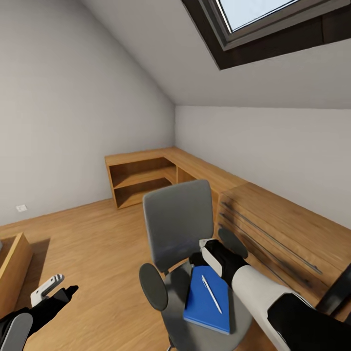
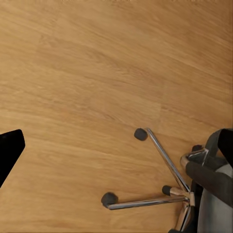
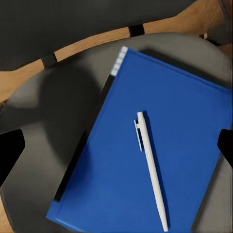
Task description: In the bedroom, organize the workspace by keeping the computer under the desk, ensuring the monitor is on the desk, placing the keyboard on the desk next to the monitor, placing the mouse on the desk next to the keyboard, moving the folder from the swivel chair onto the desk next to the mouse, stacking the notebook on top of the folder with the pen on top of the notebook, and positioning the swivel chair next to the desk.
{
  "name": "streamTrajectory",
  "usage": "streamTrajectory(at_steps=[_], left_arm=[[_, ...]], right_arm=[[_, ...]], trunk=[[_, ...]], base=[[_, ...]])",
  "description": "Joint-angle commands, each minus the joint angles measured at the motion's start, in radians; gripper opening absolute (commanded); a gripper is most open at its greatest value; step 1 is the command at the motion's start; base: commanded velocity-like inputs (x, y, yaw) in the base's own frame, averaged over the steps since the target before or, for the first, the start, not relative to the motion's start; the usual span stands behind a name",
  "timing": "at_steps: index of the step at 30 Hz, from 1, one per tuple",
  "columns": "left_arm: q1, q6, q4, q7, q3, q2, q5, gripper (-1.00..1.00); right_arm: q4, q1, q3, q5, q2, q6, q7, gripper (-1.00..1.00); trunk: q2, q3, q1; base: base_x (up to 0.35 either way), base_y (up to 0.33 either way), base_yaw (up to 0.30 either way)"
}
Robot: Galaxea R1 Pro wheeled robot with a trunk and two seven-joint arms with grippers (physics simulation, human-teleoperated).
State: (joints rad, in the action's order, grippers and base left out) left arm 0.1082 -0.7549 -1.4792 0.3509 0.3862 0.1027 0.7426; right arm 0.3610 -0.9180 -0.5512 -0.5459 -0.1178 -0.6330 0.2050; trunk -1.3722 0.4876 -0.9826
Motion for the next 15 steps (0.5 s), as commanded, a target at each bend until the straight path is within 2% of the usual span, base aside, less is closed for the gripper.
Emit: streamTrajectory(at_steps=[1,10,15], left_arm=[[0.001,-0.003,-0.001,0.008,0.000,0.000,0.011,1.00],[0.001,-0.004,-0.013,0.006,0.004,0.000,0.012,1.00],[0.001,-0.003,-0.028,0.006,0.005,0.000,0.012,1.00]], right_arm=[[0.002,-0.001,-0.007,-0.010,0.005,-0.003,0.008,1.00],[0.003,-0.001,-0.007,-0.008,0.020,-0.002,0.008,1.00],[0.003,-0.001,-0.007,-0.008,0.021,-0.002,0.007,1.00]], trunk=[[-0.001,0.001,0.000],[-0.001,0.001,0.000],[-0.036,0.017,-0.019]], base=[[0.047,0.000,0.000],[0.013,0.000,0.000],[0.001,0.000,0.000]])
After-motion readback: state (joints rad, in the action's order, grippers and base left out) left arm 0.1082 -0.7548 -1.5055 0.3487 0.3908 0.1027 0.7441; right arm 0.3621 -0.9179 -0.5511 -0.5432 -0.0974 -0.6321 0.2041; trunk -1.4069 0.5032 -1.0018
